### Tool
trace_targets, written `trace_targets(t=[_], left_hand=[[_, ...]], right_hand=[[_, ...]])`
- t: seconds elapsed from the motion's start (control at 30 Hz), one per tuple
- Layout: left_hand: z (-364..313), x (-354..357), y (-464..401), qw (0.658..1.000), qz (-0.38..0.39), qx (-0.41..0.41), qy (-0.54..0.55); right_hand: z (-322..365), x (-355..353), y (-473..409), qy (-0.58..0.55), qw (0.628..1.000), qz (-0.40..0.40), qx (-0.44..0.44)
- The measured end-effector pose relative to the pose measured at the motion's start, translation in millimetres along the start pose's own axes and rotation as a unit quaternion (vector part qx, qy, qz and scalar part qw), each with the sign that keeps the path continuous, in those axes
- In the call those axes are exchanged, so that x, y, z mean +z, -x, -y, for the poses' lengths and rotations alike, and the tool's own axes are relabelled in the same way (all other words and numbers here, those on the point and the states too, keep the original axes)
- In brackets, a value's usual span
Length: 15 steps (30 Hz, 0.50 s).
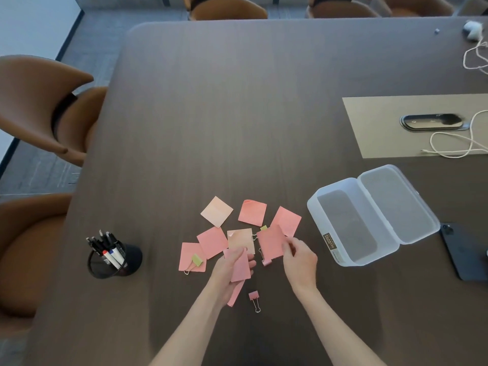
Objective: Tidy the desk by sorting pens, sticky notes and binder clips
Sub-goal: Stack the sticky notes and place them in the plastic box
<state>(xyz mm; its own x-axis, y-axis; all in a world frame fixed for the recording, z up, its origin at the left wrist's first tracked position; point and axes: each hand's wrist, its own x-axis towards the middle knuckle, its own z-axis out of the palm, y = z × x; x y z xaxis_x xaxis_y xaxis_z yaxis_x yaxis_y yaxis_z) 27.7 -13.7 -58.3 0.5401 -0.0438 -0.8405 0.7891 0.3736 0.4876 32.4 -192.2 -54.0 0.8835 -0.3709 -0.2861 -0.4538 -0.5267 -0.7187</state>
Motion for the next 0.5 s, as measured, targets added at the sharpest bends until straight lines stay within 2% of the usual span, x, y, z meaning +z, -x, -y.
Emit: trace_targets(t=[0.07, 0.1, 0.3, 0.37, 0.5], left_hand=[[-1.5, 5.9, 1.0, 1.000, 0.012, 0.007, -0.004], [-2.4, 8.7, 1.4, 1.000, 0.023, 0.010, -0.007], [-4.4, 18.7, -7.2, 1.000, 0.012, 0.008, -0.022], [-3.5, 18.4, -10.5, 1.000, 0.008, 0.008, -0.026], [-8.0, 19.8, -10.6, 1.000, 0.000, 0.008, -0.002]], right_hand=[[12.4, -1.7, 0.6, -0.111, 0.988, 0.061, 0.089], [16.1, -0.2, 1.2, -0.122, 0.983, 0.087, 0.107], [23.5, 16.8, 7.6, -0.039, 0.980, 0.187, 0.062], [22.4, 19.5, 7.6, 0.015, 0.983, 0.183, 0.033], [10.1, 17.3, -16.4, 0.133, 0.986, 0.099, -0.029]])
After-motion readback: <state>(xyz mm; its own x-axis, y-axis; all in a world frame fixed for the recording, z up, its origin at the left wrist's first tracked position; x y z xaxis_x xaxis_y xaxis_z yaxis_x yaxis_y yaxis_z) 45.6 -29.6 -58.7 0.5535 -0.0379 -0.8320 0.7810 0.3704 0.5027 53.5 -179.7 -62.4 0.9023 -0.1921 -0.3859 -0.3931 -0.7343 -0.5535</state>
